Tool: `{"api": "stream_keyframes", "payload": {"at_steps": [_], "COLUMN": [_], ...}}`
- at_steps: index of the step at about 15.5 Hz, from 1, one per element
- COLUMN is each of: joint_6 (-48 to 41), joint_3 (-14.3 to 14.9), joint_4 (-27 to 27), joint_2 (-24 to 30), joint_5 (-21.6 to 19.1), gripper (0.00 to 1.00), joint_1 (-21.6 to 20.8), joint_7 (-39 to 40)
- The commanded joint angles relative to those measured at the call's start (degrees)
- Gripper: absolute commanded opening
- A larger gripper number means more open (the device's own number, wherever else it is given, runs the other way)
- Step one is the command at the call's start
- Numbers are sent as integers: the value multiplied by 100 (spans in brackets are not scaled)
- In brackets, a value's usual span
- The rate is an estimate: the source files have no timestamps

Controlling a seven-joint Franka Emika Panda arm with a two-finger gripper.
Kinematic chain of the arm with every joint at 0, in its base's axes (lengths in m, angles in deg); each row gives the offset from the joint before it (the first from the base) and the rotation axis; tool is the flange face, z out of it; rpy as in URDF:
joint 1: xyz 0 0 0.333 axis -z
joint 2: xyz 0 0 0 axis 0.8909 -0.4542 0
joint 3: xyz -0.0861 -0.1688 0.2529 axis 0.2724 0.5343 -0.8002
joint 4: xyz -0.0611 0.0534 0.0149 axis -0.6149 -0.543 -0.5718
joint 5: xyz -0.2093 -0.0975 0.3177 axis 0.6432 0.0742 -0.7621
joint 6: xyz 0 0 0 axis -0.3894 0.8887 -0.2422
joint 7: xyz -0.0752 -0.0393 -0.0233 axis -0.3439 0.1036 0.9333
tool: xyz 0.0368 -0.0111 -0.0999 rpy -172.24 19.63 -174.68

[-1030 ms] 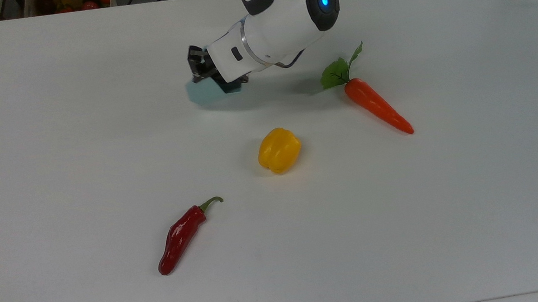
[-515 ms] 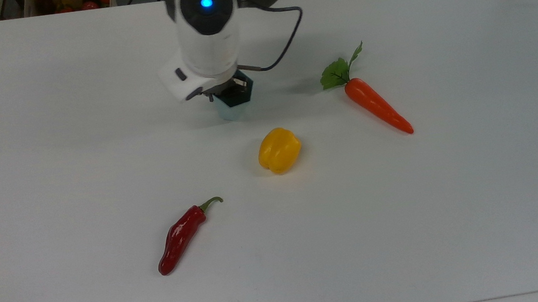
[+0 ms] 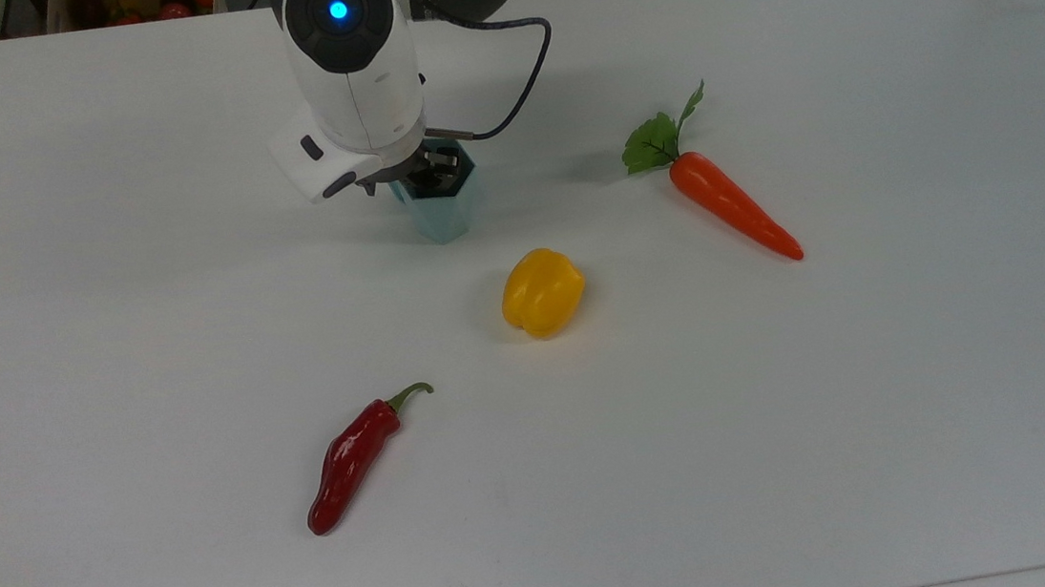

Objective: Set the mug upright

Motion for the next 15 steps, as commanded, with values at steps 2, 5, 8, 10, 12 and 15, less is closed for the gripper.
{"api": "stream_keyframes", "payload": {"at_steps": [2, 5, 8, 10, 12, 15], "joint_6": [-515, -516, -516, -533, -621, -823], "joint_3": [30, 21, 21, -5, -6, 29], "joint_4": [95, 34, -63, -54, -54, -72], "joint_2": [768, 1278, 1683, 1885, 1965, 2009], "joint_5": [-52, -52, -52, -60, -60, -60], "gripper": [100, 100, 100, 100, 100, 100], "joint_1": [12, 12, -6, -32, -15, 21], "joint_7": [336, 371, 424, 345, 345, 371]}}
